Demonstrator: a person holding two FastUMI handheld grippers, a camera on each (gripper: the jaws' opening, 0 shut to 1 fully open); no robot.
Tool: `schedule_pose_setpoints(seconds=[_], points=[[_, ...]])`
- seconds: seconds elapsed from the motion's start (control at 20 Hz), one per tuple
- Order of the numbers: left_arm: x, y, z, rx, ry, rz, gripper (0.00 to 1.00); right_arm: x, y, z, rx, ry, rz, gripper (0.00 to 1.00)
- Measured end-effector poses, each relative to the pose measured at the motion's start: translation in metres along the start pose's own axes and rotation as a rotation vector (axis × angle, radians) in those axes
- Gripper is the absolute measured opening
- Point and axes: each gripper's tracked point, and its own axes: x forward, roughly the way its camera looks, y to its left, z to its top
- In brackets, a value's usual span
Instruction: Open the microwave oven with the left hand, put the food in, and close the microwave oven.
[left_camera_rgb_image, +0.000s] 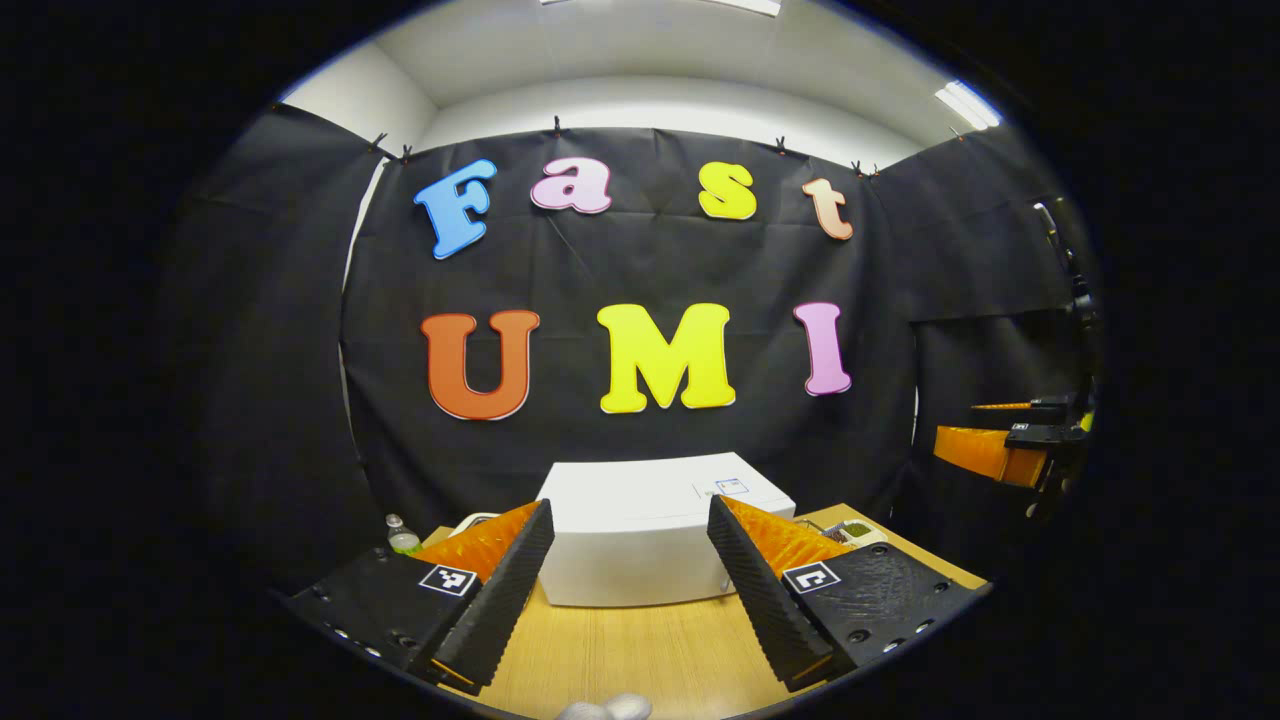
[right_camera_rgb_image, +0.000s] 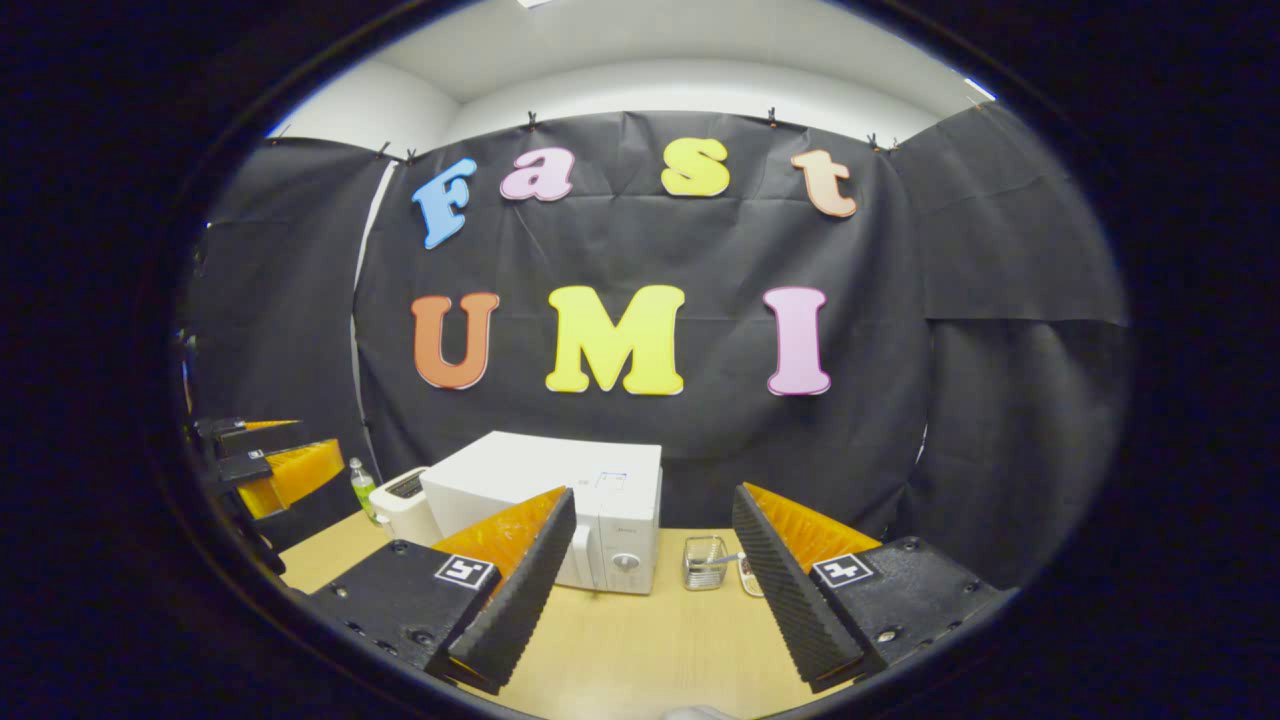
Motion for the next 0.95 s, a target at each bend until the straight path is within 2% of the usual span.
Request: schedule_pose_setpoints(seconds=[0.05, 0.1, 0.15, 0.2, 0.25, 0.3, 0.4, 0.45, 0.55, 0.6, 0.65, 0.7, 0.75, 0.8, 0.85, 0.9, 0.95], points=[[-0.005, 0.005, 0.011, 0.006, -0.020, 0.015, 0.95, -0.001, 0.001, 0.008, 0.012, -0.015, -0.002, 1.00], [-0.009, 0.013, 0.020, 0.023, -0.038, 0.044, 0.95, -0.002, 0.001, 0.018, 0.024, -0.036, -0.005, 1.00], [-0.010, 0.014, 0.029, 0.032, -0.057, 0.050, 0.95, -0.004, 0.002, 0.026, 0.031, -0.053, -0.007, 0.92], [-0.013, 0.012, 0.034, 0.030, -0.066, 0.051, 0.95, -0.007, 0.003, 0.033, 0.034, -0.066, -0.006, 1.00], [-0.014, 0.010, 0.039, 0.019, -0.067, 0.048, 0.96, -0.009, 0.004, 0.039, 0.032, -0.081, -0.003, 0.92], [-0.015, 0.008, 0.045, 0.002, -0.079, 0.044, 0.95, -0.011, 0.004, 0.044, 0.027, -0.092, -0.004, 1.00], [-0.016, 0.001, 0.057, -0.030, -0.104, 0.030, 0.96, -0.015, 0.004, 0.050, 0.024, -0.106, -0.003, 1.00], [-0.015, -0.001, 0.058, -0.036, -0.108, 0.030, 0.96, -0.015, 0.005, 0.051, 0.025, -0.105, 0.000, 0.92], [-0.013, -0.001, 0.060, -0.024, -0.114, 0.037, 0.96, -0.016, 0.004, 0.052, 0.021, -0.098, -0.004, 0.92], [-0.012, -0.001, 0.061, -0.021, -0.110, 0.044, 0.95, -0.018, 0.001, 0.052, 0.015, -0.098, -0.009, 1.00], [-0.012, -0.002, 0.059, -0.019, -0.100, 0.046, 0.95, -0.020, 0.001, 0.052, 0.011, -0.098, -0.013, 1.00], [-0.014, -0.003, 0.058, -0.018, -0.098, 0.048, 0.96, -0.022, -0.001, 0.053, 0.009, -0.102, -0.016, 0.92], [-0.014, -0.002, 0.057, -0.013, -0.098, 0.052, 0.96, -0.024, -0.002, 0.053, 0.007, -0.102, -0.020, 1.00], [-0.016, 0.000, 0.057, -0.007, -0.093, 0.056, 0.96, -0.025, -0.003, 0.054, 0.005, -0.102, -0.022, 0.92], [-0.017, 0.000, 0.054, -0.005, -0.086, 0.060, 1.00, -0.026, -0.003, 0.053, 0.007, -0.099, -0.023, 0.92], [-0.019, 0.000, 0.056, -0.008, -0.085, 0.060, 0.96, -0.028, -0.003, 0.053, 0.009, -0.098, -0.022, 0.92], [-0.022, 0.000, 0.057, -0.011, -0.086, 0.062, 0.96, -0.029, -0.004, 0.053, 0.013, -0.096, -0.023, 1.00]])
